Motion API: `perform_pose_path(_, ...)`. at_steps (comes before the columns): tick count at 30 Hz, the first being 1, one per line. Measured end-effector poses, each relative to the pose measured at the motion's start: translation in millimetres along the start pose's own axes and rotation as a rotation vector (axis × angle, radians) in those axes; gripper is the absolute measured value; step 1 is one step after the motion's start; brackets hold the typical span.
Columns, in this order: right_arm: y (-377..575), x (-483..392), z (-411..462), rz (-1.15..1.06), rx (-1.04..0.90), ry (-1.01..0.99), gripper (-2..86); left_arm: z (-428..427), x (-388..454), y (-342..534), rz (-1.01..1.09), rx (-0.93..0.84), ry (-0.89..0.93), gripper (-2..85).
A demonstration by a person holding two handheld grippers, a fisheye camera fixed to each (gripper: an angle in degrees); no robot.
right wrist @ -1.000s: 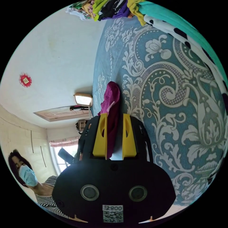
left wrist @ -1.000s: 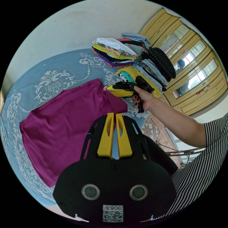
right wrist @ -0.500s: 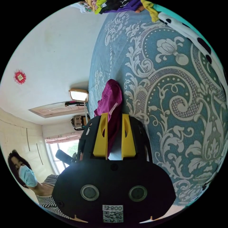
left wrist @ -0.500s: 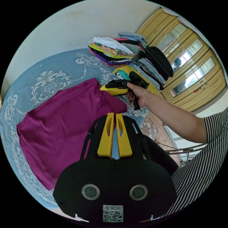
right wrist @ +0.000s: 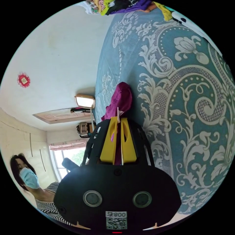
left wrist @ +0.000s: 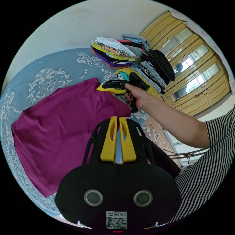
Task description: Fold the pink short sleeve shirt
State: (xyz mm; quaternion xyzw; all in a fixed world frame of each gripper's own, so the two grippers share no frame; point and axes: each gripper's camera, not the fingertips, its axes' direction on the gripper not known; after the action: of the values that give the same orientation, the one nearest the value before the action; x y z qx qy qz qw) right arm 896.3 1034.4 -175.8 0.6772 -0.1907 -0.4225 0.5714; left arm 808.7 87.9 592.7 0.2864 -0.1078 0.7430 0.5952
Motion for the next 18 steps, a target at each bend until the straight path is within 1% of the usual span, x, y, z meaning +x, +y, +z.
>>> perform_pose_path(5, 3.7, -92.6, 43.7, -0.113, 0.027, -0.014, 1.7, -87.0, -58.0, 42.2, -0.072, 0.073, 0.055, 1.1)
perform_pose_path(7, 5.8, -151.9, 78.2, -0.19, 0.013, 0.0, 1.6, -142.0, -93.3, 70.9, -0.13, 0.134, 0.079, 1.1)
perform_pose_path(8, 6.6, -167.5, 87.9, -0.212, 0.011, 0.003, 1.5, -156.8, -102.6, 78.9, -0.147, 0.151, 0.081, 1.1)
perform_pose_path(10, 10.5, -230.9, 134.3, -0.302, -0.017, 0.009, 1.4, -217.6, -143.0, 115.6, -0.223, 0.225, 0.1, 1.1)
perform_pose_path(11, 11.6, -247.3, 148.1, -0.328, -0.032, 0.015, 1.4, -233.7, -154.0, 126.5, -0.245, 0.246, 0.105, 1.1)
perform_pose_path(13, 17.3, -312.3, 207.0, -0.422, -0.084, 0.052, 1.4, -292.1, -195.0, 169.5, -0.331, 0.308, 0.095, 1.1)
perform_pose_path(14, 19.0, -328.1, 222.8, -0.448, -0.097, 0.065, 1.4, -305.8, -205.1, 180.4, -0.352, 0.32, 0.09, 1.1)
perform_pose_path(16, 25.7, -384.6, 290.5, -0.522, -0.163, 0.114, 1.4, -355.6, -246.3, 225.1, -0.44, 0.36, 0.071, 1.0)
perform_pose_path(17, 27.3, -396.3, 307.5, -0.537, -0.183, 0.125, 1.4, -366.2, -256.6, 236.2, -0.461, 0.366, 0.064, 1.0)
perform_pose_path(18, 30.9, -418.7, 344.1, -0.56, -0.222, 0.156, 1.4, -385.4, -277.4, 258.6, -0.512, 0.377, 0.047, 1.0)
